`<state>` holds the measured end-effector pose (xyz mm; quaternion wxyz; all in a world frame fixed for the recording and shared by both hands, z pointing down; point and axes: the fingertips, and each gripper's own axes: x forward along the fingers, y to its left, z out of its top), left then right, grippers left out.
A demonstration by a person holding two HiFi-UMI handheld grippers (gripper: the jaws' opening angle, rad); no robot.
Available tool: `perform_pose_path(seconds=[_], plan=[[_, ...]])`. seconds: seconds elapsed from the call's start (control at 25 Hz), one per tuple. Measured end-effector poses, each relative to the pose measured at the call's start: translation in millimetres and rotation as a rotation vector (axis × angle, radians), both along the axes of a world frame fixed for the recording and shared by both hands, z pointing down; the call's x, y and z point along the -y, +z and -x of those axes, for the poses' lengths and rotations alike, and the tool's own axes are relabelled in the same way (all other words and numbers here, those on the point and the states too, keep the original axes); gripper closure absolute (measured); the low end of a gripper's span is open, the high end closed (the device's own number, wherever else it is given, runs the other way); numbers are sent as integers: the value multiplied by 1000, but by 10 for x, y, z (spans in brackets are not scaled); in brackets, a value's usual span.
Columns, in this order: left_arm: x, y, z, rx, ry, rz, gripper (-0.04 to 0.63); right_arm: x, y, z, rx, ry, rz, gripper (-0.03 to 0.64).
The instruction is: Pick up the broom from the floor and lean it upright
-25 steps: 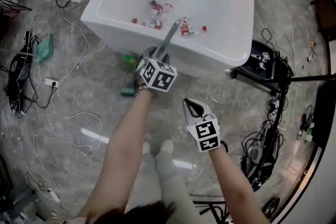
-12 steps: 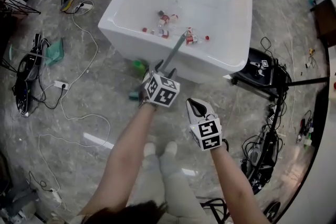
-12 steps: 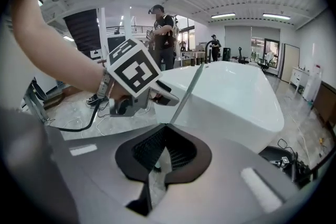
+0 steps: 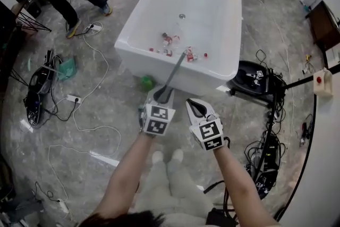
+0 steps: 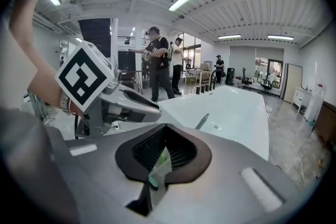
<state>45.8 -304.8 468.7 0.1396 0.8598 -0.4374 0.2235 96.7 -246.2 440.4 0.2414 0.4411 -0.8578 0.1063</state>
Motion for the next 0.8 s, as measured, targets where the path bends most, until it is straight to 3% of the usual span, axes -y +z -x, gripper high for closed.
perform_pose_path(seconds=[0.28,0.48,0.72,0.8], plan=[[-212,-972,17,-103,49,-92,594,-105,-858,114,42,-20,-173,615],[-416,-1561,43,-204,45,-149,595,-257,-1404,106,76,0,-236,615],[-691,-2122,11,-392,137,-150,595,-374,-2003,139,189,13,-292,615],[-719,-2327,46,-415,150,-185,595,-395,-2177,159,187,11,-322,615]])
